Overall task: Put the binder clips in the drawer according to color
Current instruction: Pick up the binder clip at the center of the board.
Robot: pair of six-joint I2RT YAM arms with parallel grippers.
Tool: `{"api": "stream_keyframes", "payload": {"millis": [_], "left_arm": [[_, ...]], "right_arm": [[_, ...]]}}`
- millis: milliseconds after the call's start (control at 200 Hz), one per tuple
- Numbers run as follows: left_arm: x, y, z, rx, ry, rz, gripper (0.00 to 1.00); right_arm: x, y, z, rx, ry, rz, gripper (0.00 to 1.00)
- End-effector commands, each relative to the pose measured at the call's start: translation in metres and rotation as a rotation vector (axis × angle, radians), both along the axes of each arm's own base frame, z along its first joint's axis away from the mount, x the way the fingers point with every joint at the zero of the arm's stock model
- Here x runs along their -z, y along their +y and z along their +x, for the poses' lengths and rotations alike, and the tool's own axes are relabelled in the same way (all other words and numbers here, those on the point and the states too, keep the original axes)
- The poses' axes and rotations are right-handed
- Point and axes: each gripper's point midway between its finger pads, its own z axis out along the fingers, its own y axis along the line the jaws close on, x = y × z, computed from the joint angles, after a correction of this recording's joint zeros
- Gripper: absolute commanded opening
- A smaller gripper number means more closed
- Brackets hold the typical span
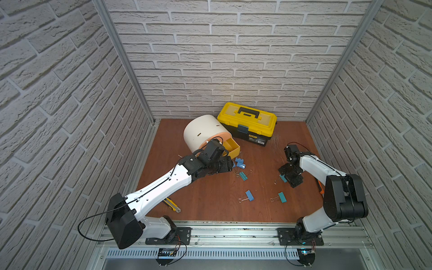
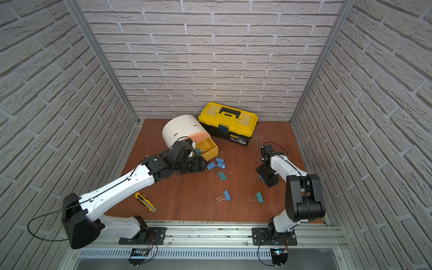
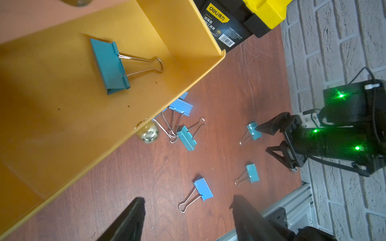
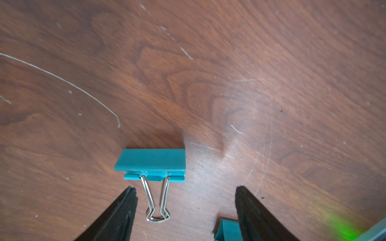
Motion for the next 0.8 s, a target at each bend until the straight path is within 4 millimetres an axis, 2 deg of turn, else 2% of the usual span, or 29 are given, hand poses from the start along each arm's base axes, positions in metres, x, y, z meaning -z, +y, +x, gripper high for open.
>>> {"api": "stream_keyframes", "payload": {"millis": [0,215,525,795], "left_arm": [[-0.011,-0.005,0.005,0.017,-0.028,-0.018,0.71],[-0.009,-0.004,0.010,0.009,-0.022,-0.023,0.71],[-0.010,-0.002,0.014,-0.003,-0.025,-0.017,0.71],[-0.009,0.001,0.015,-0.012,-0.021,-0.014,0.71]], "right_arm": [[-0.010,-0.002,0.010,0.042,-0.043,0.005,0.77],[-0.011,-0.002,0.022,0.038,-0.045,0.017,0.77],[-0.004,0.000,0.025,0.055,-0.026,0.032,0.83],[0.005,-0.002,0.025,0.082,-0.002,0.030,0.82]]}}
